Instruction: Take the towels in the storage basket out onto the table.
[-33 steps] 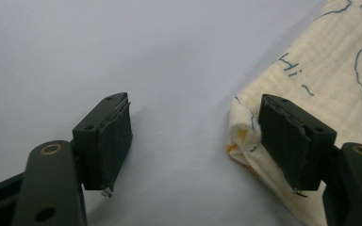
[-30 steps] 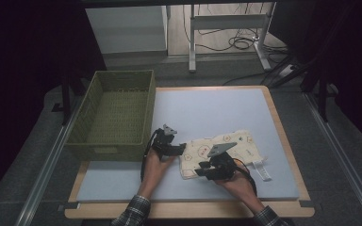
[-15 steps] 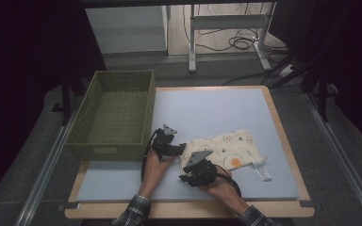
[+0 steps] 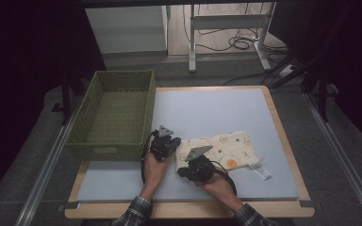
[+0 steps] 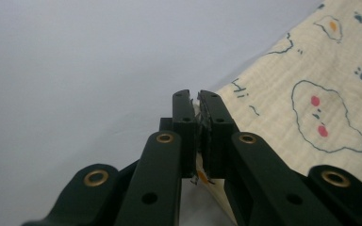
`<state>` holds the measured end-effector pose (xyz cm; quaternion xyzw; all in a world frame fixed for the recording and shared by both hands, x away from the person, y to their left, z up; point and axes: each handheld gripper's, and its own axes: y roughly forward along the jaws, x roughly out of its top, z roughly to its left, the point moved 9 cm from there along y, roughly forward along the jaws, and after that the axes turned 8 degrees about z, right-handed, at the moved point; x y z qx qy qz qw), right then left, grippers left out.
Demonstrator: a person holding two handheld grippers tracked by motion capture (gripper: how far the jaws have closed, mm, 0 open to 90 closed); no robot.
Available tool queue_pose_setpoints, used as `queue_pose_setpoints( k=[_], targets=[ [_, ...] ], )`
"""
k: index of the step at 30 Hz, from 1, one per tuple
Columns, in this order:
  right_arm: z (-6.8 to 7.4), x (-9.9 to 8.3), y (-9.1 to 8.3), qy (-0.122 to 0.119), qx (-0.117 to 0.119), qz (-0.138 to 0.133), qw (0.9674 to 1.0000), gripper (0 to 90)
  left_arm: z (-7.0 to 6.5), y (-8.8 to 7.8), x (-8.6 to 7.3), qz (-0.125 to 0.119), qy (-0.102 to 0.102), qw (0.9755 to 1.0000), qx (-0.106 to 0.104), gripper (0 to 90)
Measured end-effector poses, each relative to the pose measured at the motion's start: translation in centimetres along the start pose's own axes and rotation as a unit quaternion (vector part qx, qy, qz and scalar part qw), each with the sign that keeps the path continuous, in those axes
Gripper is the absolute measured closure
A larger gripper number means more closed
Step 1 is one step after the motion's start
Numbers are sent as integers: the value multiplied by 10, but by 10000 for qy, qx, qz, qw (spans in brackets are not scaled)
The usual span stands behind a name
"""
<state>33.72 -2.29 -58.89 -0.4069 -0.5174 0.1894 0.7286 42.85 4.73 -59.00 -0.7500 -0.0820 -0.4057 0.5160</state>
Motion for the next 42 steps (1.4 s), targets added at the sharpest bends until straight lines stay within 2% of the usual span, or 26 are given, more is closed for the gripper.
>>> queue_pose_setpoints(
  k=[3,5,9,11,17,22,30,37,42],
  targets=[
    [1,3,-7,-11,-12,-167,9999,851,-1,-2,3,-33,9,10000,2,859],
    [-3,2,-18,90,-50,-327,9994,849,-4,-2,8,-79,40,10000,-15,857],
    [-13,-3,-37,235,-164,-525,9982,849,-15,-2,23,-160,262,9995,39,855],
    [-17,-6,-44,290,-217,-580,9977,848,-20,-1,31,-199,413,9989,92,853],
    [-33,-18,-67,440,-478,-678,9956,847,-41,12,52,-238,740,9970,42,852],
    [-49,-33,-83,574,-718,-721,9932,847,-57,22,66,-275,908,9955,-59,853],
    [-68,-59,-107,837,-964,-810,9885,847,-91,42,89,-294,1354,9901,-233,852],
    [-88,-81,-131,1121,-1184,-893,9826,846,-113,62,104,-211,1536,9872,-379,851],
    [-97,-93,-144,1224,-1296,-921,9797,845,-129,70,114,-165,1692,9844,-447,849]
  ],
)
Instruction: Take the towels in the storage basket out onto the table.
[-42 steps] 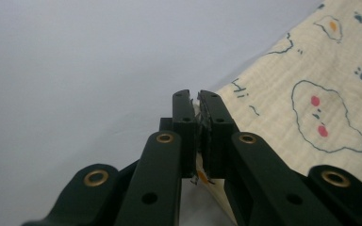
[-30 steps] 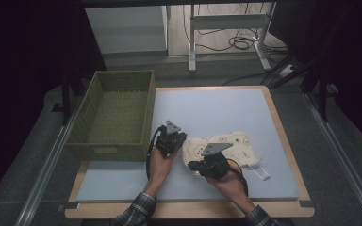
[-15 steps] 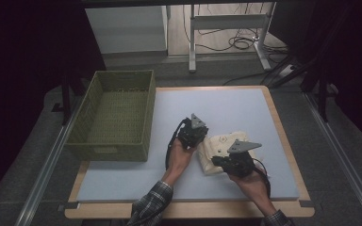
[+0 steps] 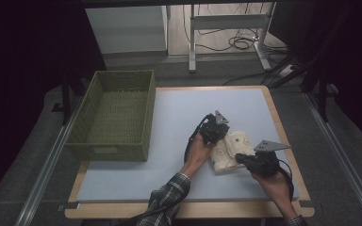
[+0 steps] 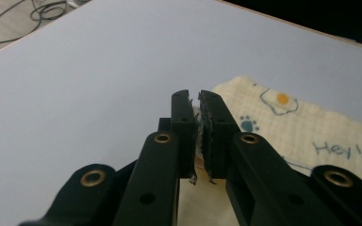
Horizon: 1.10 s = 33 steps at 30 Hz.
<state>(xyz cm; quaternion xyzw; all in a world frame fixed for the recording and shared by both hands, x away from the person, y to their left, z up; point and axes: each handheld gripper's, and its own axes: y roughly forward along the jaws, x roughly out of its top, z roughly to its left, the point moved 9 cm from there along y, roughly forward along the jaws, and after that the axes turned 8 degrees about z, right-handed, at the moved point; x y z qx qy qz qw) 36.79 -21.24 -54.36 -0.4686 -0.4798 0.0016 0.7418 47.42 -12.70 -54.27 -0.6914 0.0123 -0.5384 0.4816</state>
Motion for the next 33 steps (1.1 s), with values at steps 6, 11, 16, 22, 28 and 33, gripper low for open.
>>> queue_pose_setpoints(
  k=[6,11,16,22,28,33],
  targets=[
    [-13,-7,-11,122,-127,-36,9998,844,-12,12,16,56,136,9999,-82,846],
    [-23,-13,-14,218,-222,-12,9995,842,-19,25,22,154,192,9996,-111,841],
    [-32,-21,-11,283,-308,60,9991,839,-23,38,23,235,164,9995,-166,831],
    [-41,-27,-6,383,-364,192,9984,800,-23,43,25,139,-79,9996,-243,647],
    [-51,-32,-14,391,-600,264,9971,709,-16,28,26,79,-93,9997,-199,508],
    [-61,-39,-28,475,-767,284,9955,665,-6,16,17,105,-128,9997,-162,486]
  ],
)
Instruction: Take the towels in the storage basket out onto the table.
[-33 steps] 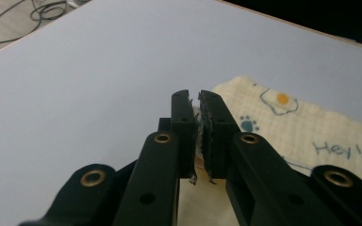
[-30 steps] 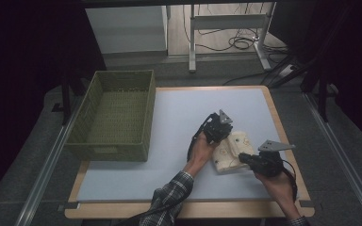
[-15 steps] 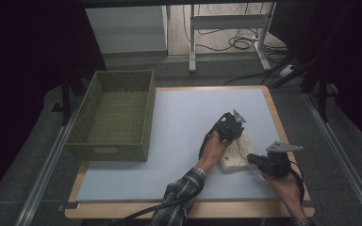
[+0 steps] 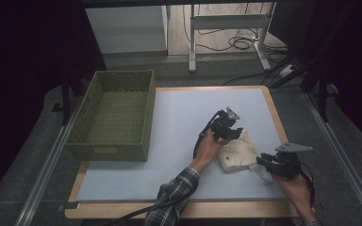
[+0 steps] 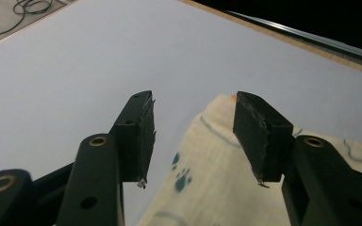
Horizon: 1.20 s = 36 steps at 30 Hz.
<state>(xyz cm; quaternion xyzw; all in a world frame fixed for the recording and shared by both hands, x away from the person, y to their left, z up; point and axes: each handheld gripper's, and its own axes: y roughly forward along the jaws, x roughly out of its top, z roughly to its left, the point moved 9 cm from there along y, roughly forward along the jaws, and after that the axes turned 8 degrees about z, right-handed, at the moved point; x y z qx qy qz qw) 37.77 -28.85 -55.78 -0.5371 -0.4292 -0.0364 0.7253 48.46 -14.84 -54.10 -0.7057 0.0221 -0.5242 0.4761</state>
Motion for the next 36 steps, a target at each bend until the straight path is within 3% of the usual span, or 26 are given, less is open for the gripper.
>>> queue_pose_setpoints(
  k=[7,11,17,22,25,30,33,36],
  targets=[
    [-4,13,-13,-50,-142,-20,9999,574,14,-19,-21,93,-115,9998,94,457],
    [-4,18,4,13,-128,255,9996,515,21,-29,-35,130,-200,9996,132,425],
    [-6,7,28,141,-196,681,9974,442,32,-34,-58,265,-263,9991,210,399],
    [0,1,33,178,-220,702,9971,433,39,-37,-67,300,-355,9987,208,382],
    [5,1,33,279,-228,718,9968,552,41,-39,-67,253,-405,9987,203,375],
    [12,1,33,481,270,810,9952,779,40,-40,-65,180,-551,9983,82,357],
    [13,1,33,513,330,835,9946,805,35,-35,-63,179,-596,9981,-17,358],
    [13,1,33,527,361,851,9943,806,32,-28,-64,297,-553,9980,16,358]
  ],
)
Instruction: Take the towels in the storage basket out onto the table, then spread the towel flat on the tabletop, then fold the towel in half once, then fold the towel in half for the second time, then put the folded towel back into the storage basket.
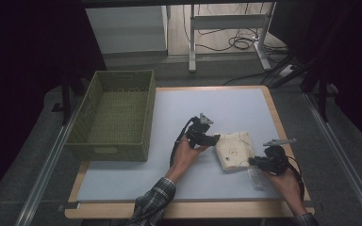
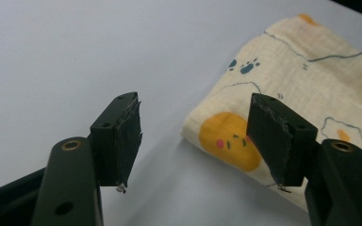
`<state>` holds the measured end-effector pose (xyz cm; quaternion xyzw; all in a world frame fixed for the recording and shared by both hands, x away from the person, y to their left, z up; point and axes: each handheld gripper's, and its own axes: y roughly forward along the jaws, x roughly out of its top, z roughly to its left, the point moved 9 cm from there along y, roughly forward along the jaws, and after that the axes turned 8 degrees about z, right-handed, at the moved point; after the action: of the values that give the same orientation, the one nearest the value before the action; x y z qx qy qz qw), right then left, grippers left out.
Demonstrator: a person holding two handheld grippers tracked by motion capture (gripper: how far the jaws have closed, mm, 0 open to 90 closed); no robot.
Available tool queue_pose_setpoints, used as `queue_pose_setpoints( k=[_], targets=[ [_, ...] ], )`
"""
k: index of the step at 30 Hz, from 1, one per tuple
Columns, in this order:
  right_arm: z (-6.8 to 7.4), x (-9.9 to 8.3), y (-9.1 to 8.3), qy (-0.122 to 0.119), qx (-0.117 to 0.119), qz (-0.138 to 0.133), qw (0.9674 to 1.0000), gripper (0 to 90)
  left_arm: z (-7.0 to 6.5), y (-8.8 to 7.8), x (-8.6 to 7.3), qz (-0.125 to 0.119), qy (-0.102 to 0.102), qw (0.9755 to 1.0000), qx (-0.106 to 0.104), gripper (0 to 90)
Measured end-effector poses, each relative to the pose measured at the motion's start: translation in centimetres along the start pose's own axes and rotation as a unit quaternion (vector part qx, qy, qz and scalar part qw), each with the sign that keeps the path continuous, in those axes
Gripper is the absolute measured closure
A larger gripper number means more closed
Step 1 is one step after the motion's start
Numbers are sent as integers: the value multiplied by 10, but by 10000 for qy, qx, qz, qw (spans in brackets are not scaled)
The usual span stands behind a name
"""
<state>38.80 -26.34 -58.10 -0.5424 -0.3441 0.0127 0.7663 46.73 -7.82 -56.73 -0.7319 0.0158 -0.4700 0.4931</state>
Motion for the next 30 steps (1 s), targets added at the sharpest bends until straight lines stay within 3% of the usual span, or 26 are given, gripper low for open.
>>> queue_pose_setpoints(
  k=[6,9,10,11,14,17,30],
  targets=[
    [-1,0,0,14,52,-15,10000,806,0,20,-12,502,137,9983,266,367],
    [-1,0,-1,-11,84,-31,10000,810,-2,21,-14,504,19,9987,118,435],
    [-1,0,-1,-25,80,-21,10000,812,-3,21,-15,522,-140,9985,-68,467],
    [-1,0,-1,-17,86,-8,10000,813,-4,21,-15,532,-101,9985,-103,486],
    [0,1,-1,-41,125,-3,9999,815,-11,20,-15,558,-126,9978,-334,684],
    [1,2,-3,-35,183,-20,9998,816,-15,19,-13,578,-42,9977,-346,796],
    [15,9,-9,-149,398,-109,9990,815,-5,-1,-9,384,43,9991,-196,828]
  ],
)
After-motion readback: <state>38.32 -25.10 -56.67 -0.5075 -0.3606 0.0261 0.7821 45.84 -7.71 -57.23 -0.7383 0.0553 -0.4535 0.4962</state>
